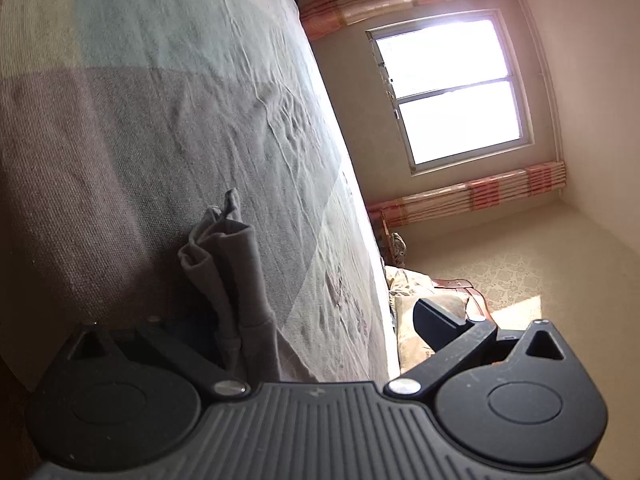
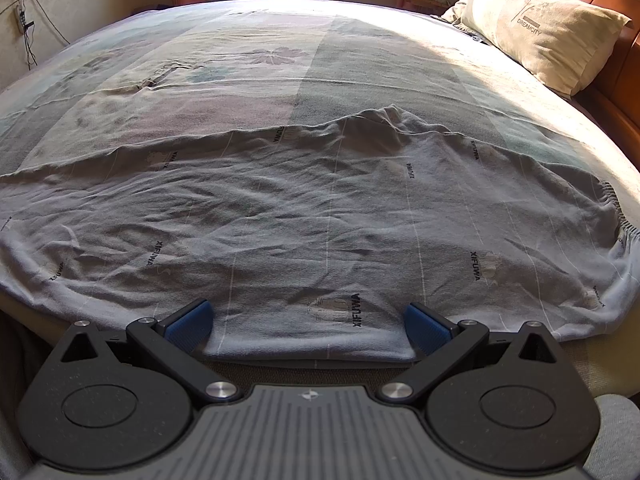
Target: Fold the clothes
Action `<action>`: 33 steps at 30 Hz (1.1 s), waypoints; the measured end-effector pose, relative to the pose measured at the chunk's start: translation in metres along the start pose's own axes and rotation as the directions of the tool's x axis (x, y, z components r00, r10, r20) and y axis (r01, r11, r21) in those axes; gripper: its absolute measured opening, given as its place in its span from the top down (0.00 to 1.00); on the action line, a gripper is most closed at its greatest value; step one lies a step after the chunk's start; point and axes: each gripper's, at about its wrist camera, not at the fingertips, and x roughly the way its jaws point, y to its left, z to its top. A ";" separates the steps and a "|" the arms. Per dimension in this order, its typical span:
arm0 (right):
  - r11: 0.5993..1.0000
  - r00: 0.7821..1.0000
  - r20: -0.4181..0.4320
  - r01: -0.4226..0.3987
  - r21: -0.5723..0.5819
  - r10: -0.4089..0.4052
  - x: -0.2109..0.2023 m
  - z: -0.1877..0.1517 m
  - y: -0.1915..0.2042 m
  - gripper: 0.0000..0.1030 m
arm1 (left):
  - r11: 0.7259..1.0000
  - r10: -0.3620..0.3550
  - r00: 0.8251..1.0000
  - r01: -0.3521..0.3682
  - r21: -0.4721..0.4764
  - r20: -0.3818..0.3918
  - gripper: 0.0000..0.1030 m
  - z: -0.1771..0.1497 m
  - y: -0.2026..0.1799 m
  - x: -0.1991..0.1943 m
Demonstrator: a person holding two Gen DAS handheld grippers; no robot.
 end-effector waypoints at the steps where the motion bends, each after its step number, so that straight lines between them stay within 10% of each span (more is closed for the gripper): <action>1: 1.000 1.000 -0.001 0.000 0.000 0.000 0.000 0.000 0.000 0.00 | 1.000 0.016 1.000 -0.016 -0.008 0.001 0.02 -0.001 0.003 0.001; 16: 1.000 1.000 0.007 -0.003 -0.002 0.003 0.000 -0.001 0.000 0.00 | 0.996 0.086 0.994 -0.085 -0.022 0.063 0.24 0.000 0.013 -0.010; 22: 1.000 1.000 0.018 -0.004 0.000 0.004 0.000 -0.002 0.000 0.00 | 0.989 0.140 0.988 -0.137 -0.053 0.067 0.83 -0.003 0.032 -0.017; 33: 0.997 0.998 -0.004 -0.057 0.050 0.057 -0.009 0.015 0.001 0.00 | 0.926 0.302 0.949 -0.314 0.209 0.088 0.87 -0.012 -0.014 -0.010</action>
